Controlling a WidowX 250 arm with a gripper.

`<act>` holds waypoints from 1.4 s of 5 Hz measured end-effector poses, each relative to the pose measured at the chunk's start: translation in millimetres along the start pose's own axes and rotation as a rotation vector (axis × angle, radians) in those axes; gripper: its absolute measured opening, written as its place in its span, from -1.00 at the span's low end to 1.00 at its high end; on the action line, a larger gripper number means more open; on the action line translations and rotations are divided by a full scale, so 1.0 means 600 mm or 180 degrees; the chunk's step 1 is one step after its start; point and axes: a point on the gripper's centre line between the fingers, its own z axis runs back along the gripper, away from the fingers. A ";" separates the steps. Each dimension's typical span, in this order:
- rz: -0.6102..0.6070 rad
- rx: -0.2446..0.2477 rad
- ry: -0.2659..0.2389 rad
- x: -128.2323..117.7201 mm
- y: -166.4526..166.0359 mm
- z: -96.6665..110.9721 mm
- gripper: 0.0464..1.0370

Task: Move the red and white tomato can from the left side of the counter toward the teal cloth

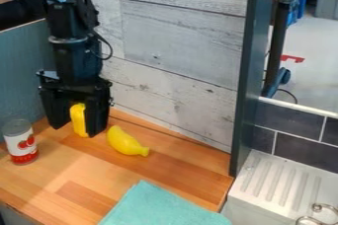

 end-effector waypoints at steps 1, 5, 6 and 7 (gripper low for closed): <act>0.0015 -0.0016 0.0081 -0.001 0.000 -0.011 0.93; 0.1794 0.0383 -0.0469 0.022 0.151 0.046 0.93; 0.2098 0.0526 -0.0674 0.019 0.202 0.052 0.93; 0.2422 0.0547 -0.0902 0.027 0.240 0.044 0.93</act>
